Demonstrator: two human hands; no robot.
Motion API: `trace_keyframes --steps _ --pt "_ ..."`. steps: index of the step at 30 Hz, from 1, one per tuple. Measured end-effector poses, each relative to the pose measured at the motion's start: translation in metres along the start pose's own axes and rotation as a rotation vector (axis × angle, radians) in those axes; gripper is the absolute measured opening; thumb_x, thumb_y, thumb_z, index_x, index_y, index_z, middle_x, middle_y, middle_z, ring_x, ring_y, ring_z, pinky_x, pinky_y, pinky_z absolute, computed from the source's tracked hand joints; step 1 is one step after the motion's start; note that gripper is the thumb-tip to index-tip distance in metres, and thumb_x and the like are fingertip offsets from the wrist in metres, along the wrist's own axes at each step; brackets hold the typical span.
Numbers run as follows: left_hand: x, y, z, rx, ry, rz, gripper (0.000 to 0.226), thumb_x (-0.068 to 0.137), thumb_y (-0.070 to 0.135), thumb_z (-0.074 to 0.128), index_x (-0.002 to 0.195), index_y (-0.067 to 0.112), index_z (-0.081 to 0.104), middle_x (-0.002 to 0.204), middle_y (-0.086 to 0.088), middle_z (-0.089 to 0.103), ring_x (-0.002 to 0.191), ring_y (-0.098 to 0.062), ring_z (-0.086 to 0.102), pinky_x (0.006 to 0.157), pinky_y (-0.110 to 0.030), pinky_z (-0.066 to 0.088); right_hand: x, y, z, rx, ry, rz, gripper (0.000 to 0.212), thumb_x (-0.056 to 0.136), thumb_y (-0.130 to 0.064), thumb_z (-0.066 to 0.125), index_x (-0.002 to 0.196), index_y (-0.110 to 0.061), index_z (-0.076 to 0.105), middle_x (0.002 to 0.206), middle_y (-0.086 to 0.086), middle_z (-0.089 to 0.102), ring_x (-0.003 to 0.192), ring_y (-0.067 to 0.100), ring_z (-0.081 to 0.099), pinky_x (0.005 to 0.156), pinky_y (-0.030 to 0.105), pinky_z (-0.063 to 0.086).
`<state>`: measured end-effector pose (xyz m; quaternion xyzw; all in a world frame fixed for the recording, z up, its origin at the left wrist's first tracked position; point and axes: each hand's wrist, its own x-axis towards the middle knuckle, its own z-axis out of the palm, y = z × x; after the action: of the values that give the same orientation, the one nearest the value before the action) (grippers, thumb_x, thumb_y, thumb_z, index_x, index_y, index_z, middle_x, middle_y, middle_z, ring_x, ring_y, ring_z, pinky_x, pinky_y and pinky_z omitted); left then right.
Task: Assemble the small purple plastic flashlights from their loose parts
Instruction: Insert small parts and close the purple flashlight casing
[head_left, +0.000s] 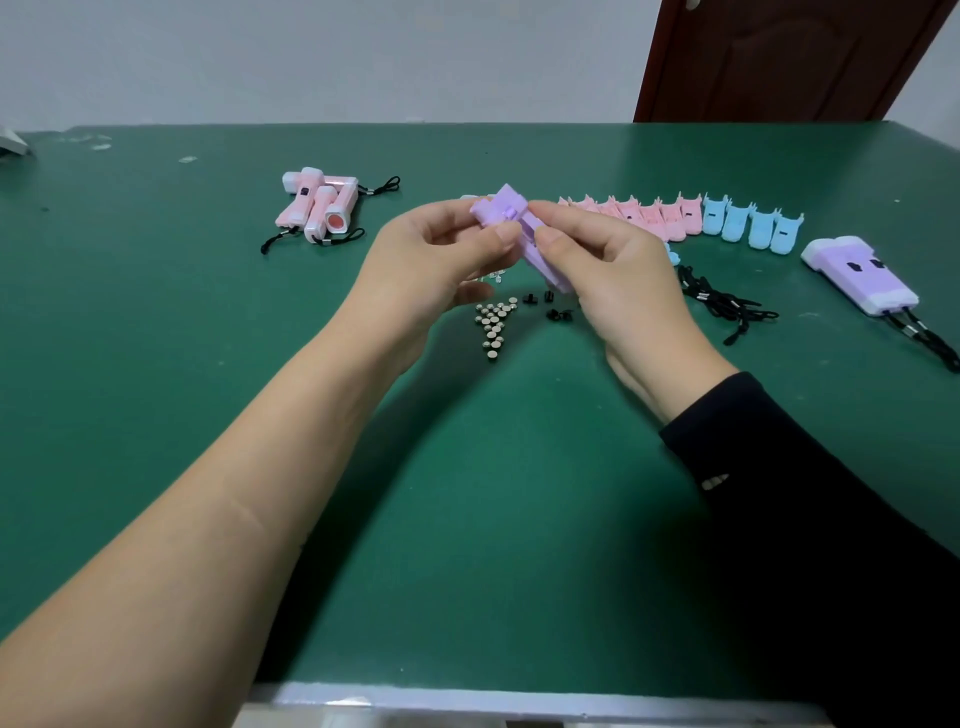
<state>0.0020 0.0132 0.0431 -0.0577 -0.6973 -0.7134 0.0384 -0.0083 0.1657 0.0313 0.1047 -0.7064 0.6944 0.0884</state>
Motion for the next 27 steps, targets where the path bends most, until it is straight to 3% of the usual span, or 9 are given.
trace_keyframes --steps 5,10,15,21,27 --pt "-0.0007 0.001 0.0023 0.005 0.083 0.018 0.03 0.087 0.018 0.073 0.114 0.009 0.063 0.085 0.004 0.075 0.079 -0.006 0.07 0.058 -0.017 0.049 0.0021 0.0013 -0.0009 0.115 -0.038 0.095 0.026 0.095 -0.01 0.058 0.119 -0.011 0.067 0.12 0.004 0.068 0.113 0.017 0.063 0.101 0.031 0.047" --pt "-0.0015 0.0024 0.0038 0.047 0.129 0.032 0.032 0.086 0.021 0.073 0.114 0.011 0.061 0.083 0.005 0.076 0.078 -0.007 0.071 0.056 -0.017 0.049 0.0008 0.0001 -0.0019 0.231 -0.077 0.158 0.024 0.095 -0.011 0.058 0.117 -0.013 0.067 0.114 0.004 0.071 0.099 0.015 0.066 0.078 0.022 0.051" --pt "-0.0037 0.0043 0.0062 0.092 0.144 0.028 0.032 0.085 0.029 0.074 0.11 0.014 0.063 0.088 0.005 0.076 0.081 -0.009 0.072 0.057 -0.017 0.049 0.0003 0.001 -0.0015 0.199 -0.083 0.16 0.022 0.093 -0.014 0.061 0.113 -0.02 0.069 0.118 0.0 0.069 0.11 0.013 0.065 0.083 0.021 0.049" --pt "-0.004 0.005 0.0076 0.105 0.158 0.013 0.026 0.084 0.026 0.074 0.106 0.016 0.063 0.091 0.0 0.076 0.089 -0.017 0.072 0.057 -0.017 0.049 -0.001 0.0001 -0.0005 0.194 -0.065 0.161 0.016 0.091 -0.019 0.064 0.103 -0.026 0.071 0.1 -0.004 0.075 0.095 0.013 0.067 0.081 0.026 0.051" --pt "-0.0046 0.0054 0.008 0.098 0.153 0.019 0.026 0.084 0.026 0.074 0.106 0.016 0.064 0.091 0.0 0.076 0.09 -0.017 0.072 0.057 -0.016 0.048 -0.0002 -0.0006 -0.0009 0.215 -0.066 0.175 0.018 0.091 -0.018 0.064 0.107 -0.023 0.071 0.101 -0.001 0.075 0.094 0.014 0.067 0.079 0.024 0.05"
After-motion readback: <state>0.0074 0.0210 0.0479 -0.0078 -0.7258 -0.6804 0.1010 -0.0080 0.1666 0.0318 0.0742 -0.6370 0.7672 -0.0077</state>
